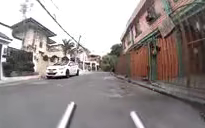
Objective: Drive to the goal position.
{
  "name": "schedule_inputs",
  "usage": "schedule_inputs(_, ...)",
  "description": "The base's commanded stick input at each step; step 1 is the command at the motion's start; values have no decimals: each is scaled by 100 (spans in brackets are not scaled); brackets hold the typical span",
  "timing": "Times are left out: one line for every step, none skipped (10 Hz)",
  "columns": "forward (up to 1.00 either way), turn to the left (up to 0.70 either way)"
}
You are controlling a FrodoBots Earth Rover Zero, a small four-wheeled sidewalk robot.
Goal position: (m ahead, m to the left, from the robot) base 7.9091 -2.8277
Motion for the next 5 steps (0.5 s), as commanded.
schedule_inputs(85, 0)
schedule_inputs(85, 0)
schedule_inputs(85, 0)
schedule_inputs(85, 0)
schedule_inputs(85, 0)
